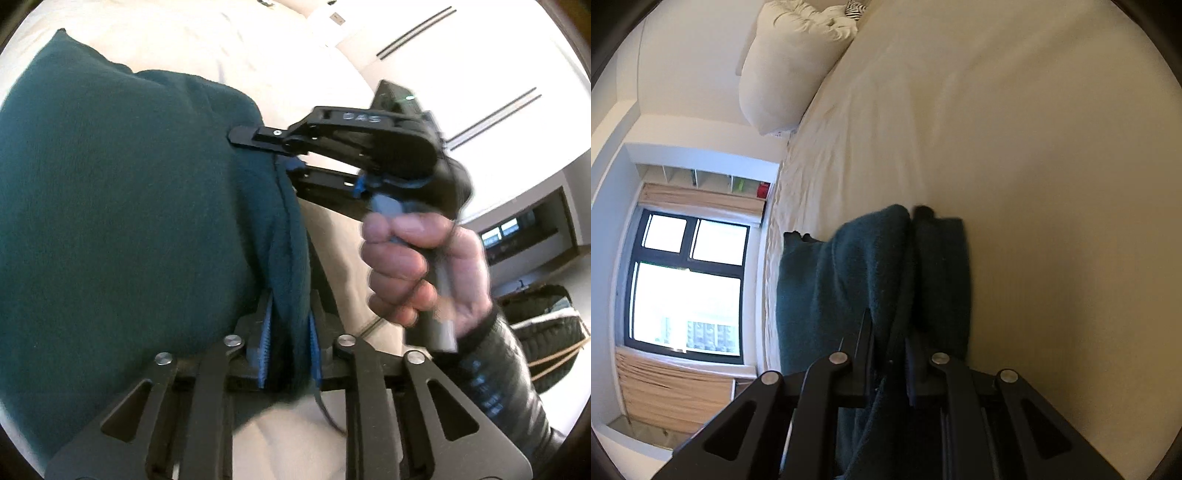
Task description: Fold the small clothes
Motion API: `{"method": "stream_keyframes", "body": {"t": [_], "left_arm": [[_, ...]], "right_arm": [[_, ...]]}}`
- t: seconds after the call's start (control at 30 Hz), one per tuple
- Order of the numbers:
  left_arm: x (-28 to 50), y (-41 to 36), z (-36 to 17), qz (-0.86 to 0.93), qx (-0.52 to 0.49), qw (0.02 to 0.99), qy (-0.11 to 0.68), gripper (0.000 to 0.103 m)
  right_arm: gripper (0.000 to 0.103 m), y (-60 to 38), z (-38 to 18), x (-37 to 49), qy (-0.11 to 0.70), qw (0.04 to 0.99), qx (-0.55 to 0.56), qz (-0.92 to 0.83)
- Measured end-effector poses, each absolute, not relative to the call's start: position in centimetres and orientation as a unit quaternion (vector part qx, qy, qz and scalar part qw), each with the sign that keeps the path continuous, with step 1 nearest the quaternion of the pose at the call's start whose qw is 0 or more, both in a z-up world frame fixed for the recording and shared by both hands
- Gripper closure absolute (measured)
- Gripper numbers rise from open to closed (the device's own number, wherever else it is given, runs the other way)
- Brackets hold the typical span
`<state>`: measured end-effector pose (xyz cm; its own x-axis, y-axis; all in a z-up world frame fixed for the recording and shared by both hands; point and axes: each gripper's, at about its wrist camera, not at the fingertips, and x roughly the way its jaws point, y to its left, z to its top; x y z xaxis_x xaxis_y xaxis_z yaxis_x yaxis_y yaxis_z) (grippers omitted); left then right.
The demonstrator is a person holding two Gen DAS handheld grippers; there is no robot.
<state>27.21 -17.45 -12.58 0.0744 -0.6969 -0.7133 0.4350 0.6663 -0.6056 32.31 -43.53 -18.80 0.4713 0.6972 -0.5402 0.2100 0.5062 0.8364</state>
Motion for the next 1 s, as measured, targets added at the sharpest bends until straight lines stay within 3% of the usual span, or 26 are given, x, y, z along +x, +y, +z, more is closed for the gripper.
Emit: {"method": "stream_keyframes", "body": {"t": [0.13, 0.2, 0.3, 0.47, 0.53, 0.6, 0.63, 1.0], "left_arm": [[25.8, -14.0, -9.5, -0.416, -0.116, 0.728, 0.532, 0.083], [25.9, -12.0, -8.0, -0.420, -0.135, 0.737, 0.512, 0.083], [28.1, -7.9, -7.0, -0.386, -0.143, 0.775, 0.480, 0.082], [31.9, -4.1, -8.4, -0.329, -0.148, 0.797, 0.484, 0.082], [33.1, -3.4, -8.8, -0.321, -0.154, 0.796, 0.490, 0.082], [33.6, -4.0, -9.8, -0.316, -0.153, 0.793, 0.497, 0.082], [33.8, -4.2, -9.9, -0.315, -0.151, 0.793, 0.499, 0.082], [32.7, -6.5, -11.1, -0.336, -0.125, 0.789, 0.499, 0.082]], "right_arm": [[0.081, -43.8, -18.6, 32.0, 0.481, 0.715, 0.480, 0.168], [0.063, -43.9, -18.3, 31.4, 0.476, 0.710, 0.489, 0.174], [0.051, -42.9, -17.2, 29.8, 0.471, 0.716, 0.481, 0.182], [0.050, -39.9, -16.6, 28.3, 0.496, 0.728, 0.433, 0.191], [0.053, -39.7, -16.7, 28.0, 0.496, 0.737, 0.422, 0.184], [0.081, -40.2, -17.1, 28.1, 0.503, 0.738, 0.417, 0.169], [0.086, -40.6, -17.3, 28.0, 0.504, 0.737, 0.420, 0.163], [0.089, -41.7, -16.3, 26.7, 0.482, 0.757, 0.412, 0.157]]}}
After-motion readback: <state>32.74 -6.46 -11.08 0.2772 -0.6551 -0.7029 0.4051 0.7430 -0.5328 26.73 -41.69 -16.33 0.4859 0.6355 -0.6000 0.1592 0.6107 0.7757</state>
